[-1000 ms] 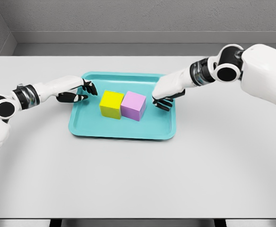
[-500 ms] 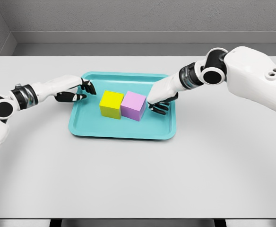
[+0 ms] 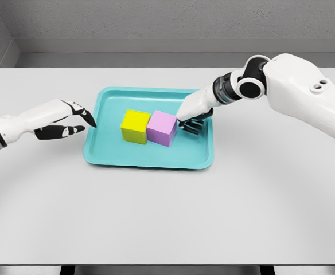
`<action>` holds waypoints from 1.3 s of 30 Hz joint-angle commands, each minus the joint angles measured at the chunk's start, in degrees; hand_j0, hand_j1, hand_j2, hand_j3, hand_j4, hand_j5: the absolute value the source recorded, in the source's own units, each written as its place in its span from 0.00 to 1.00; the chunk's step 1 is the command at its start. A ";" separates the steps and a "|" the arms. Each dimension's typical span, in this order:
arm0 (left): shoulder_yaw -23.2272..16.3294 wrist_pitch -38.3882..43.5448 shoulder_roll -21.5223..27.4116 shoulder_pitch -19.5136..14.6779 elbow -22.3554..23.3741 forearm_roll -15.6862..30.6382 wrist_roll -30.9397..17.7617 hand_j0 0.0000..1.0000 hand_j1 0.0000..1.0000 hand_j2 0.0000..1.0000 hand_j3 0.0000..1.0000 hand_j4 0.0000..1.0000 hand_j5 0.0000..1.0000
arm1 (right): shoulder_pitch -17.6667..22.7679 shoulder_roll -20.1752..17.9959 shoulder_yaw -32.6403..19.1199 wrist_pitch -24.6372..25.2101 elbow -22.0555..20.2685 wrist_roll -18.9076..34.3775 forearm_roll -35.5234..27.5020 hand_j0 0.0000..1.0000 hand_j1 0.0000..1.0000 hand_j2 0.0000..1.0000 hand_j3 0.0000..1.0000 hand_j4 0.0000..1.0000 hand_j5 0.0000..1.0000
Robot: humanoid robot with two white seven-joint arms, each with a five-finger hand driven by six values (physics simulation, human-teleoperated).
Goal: Push two cubes
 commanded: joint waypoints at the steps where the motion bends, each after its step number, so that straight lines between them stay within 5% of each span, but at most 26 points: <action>1: -1.03 0.12 -2.60 0.00 -0.84 -1.05 0.02 0.52 0.52 0.52 0.52 0.52 0.52 | 0.00 0.29 -0.10 0.09 0.50 0.00 0.44 0.13 0.13 0.13 0.13 0.13 0.13; 10: -1.38 0.12 -8.49 0.00 0.66 -7.47 0.02 0.52 0.52 0.52 0.52 0.52 0.52 | -0.35 1.52 -0.28 0.09 0.85 0.00 0.70 0.13 0.13 0.13 0.13 0.13 0.13; 19: -1.91 0.12 -10.34 -0.97 5.49 -8.17 0.02 0.52 0.52 0.52 0.52 0.52 0.52 | -0.53 1.87 -0.45 0.18 1.03 0.00 0.70 0.13 0.13 0.13 0.13 0.13 0.13; 39: -1.91 0.12 -12.19 -1.58 5.58 -9.14 0.02 0.52 0.52 0.52 0.52 0.52 0.52 | -0.79 -0.42 -2.39 -0.61 -0.29 0.00 -0.18 0.15 0.15 0.15 0.15 0.15 0.15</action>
